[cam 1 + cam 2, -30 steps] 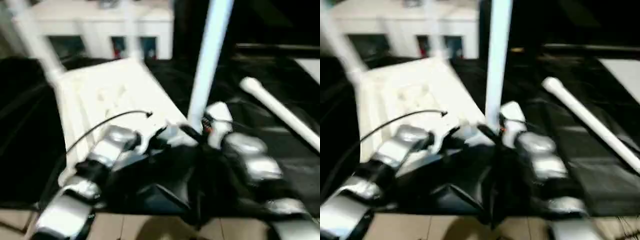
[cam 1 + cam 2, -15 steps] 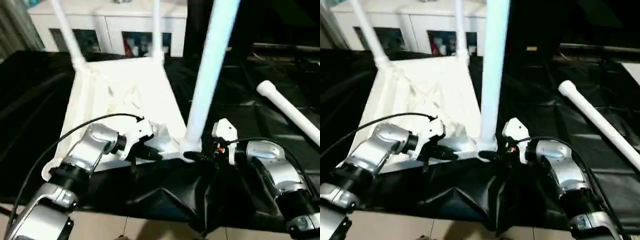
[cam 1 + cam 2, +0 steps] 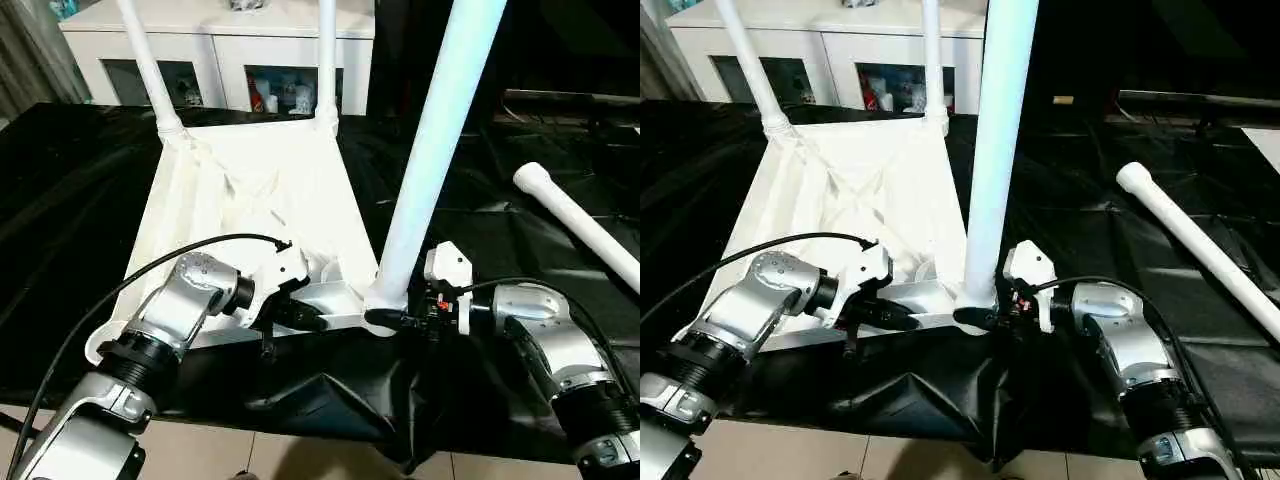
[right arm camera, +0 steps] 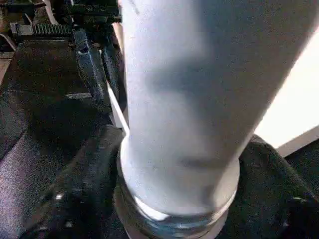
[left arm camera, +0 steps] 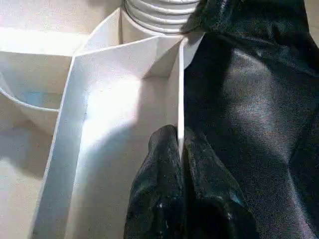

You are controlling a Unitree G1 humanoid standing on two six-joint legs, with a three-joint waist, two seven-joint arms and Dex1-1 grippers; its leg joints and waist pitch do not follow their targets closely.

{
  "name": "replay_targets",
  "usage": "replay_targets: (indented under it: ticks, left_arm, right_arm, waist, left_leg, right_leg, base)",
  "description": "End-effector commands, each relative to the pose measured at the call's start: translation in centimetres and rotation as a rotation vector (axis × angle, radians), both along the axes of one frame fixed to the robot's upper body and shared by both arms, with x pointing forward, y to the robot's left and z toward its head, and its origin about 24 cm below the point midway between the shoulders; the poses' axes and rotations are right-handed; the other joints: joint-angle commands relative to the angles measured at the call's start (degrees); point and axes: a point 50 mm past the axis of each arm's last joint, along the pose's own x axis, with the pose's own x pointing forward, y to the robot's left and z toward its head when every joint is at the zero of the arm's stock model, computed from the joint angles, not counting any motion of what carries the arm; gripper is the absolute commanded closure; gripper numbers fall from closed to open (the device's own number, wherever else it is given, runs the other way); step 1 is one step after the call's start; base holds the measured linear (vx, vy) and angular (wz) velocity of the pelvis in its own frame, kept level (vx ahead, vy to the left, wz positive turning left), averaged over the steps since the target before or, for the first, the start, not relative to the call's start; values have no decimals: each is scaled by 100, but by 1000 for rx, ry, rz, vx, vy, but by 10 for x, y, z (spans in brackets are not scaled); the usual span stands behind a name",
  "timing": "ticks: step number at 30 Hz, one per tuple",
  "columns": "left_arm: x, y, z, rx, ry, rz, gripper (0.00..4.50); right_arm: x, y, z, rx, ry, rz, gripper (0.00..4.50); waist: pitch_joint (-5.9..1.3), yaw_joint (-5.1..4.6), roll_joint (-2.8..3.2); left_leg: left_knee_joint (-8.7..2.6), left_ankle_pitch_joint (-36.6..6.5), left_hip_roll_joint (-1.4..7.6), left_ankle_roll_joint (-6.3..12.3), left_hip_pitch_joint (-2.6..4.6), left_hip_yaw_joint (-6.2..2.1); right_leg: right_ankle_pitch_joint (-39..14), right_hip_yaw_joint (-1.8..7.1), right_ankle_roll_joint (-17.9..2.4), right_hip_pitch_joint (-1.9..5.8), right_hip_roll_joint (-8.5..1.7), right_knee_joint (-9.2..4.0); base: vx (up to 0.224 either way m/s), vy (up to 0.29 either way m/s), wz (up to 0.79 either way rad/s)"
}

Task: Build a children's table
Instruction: Rotate leg to tighten

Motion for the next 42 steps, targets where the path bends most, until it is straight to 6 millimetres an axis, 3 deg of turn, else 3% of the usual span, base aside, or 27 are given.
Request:
replay_targets:
  ticks: [1,4,13,17,21,22,26,28,29,33,36,42]
  left_arm:
    - [-3,-8,7,-44,4,-63,450]
    - [-3,-8,7,-40,1,-62,450]
    - [-2,-7,6,-31,2,-54,450]
    - [6,-8,1,-19,-19,43,450]
    - [16,-15,-3,-7,-46,157,450]
    - [19,-18,-4,-3,-52,188,450]
    - [31,-35,-6,4,-83,340,450]
    - [34,-40,-5,6,-90,378,450]
    - [39,-49,-7,19,-107,442,450]
    - [41,-61,-9,28,-131,499,450]
    - [40,-69,-11,40,-139,487,450]
    - [40,-68,-11,35,-142,455,450]
  right_arm:
    - [0,1,3,-6,-7,21,152]
    - [0,2,2,-7,-3,24,174]
    - [-3,4,-2,-2,5,27,180]
    - [3,5,-14,-11,29,-109,180]
    - [13,12,-26,-18,25,-275,180]
    - [16,15,-28,-14,28,-324,180]
    - [32,29,-38,-13,60,-552,180]
    - [36,33,-39,-15,66,-607,180]
    - [44,38,-41,-28,76,-727,180]
    - [52,47,-43,-30,89,-840,180]
    - [58,58,-38,-10,74,-900,180]
    - [59,78,-30,106,102,-788,180]
  waist:
    - [-414,-24,-35]
    - [-414,-21,-33]
    - [-421,-21,-28]
    - [-414,-38,-32]
    - [-386,-87,-23]
    - [-364,-127,-35]
    - [-346,-238,-44]
    - [-339,-254,-45]
    - [-350,-259,-48]
    - [-351,-334,-30]
    - [-368,-363,-49]
    - [-365,-384,-50]
  left_leg:
    - [-378,-1004,15,521,47,79]
    - [-376,-1008,16,523,53,80]
    - [-363,-989,10,538,50,80]
    - [-363,-980,-2,485,32,77]
    - [-392,-1367,-11,283,57,71]
    - [-418,-1610,-28,167,61,58]
    - [-422,-1809,-67,62,41,39]
    - [-424,-1874,-68,46,48,32]
    - [-411,-1883,-73,64,65,33]
    - [-411,-2027,-82,97,62,20]
    - [-422,-1963,-75,167,25,16]
    - [-433,-1983,-60,280,18,27]
  right_leg:
    - [-754,110,-1468,355,-59,-241]
    - [-751,108,-1474,352,-58,-240]
    - [-683,106,-1502,361,-56,-228]
    - [-727,108,-1480,358,-57,-231]
    - [-1337,106,-1308,333,-62,-299]
    - [-1759,93,-1182,338,-64,-340]
    - [-2427,67,-906,321,-59,-414]
    - [-2603,58,-839,307,-64,-442]
    - [-2645,54,-820,295,-67,-462]
    - [-2648,25,-837,274,-58,-488]
    - [-2390,22,-916,291,-55,-461]
    - [-2090,33,-1057,308,-55,-436]
  base:
    - [0,0,0]
    - [0,0,0]
    - [0,0,0]
    - [0,0,0]
    - [0,0,0]
    - [0,0,0]
    - [0,0,0]
    - [0,0,0]
    - [0,0,0]
    - [0,0,0]
    - [0,0,0]
    - [0,0,0]
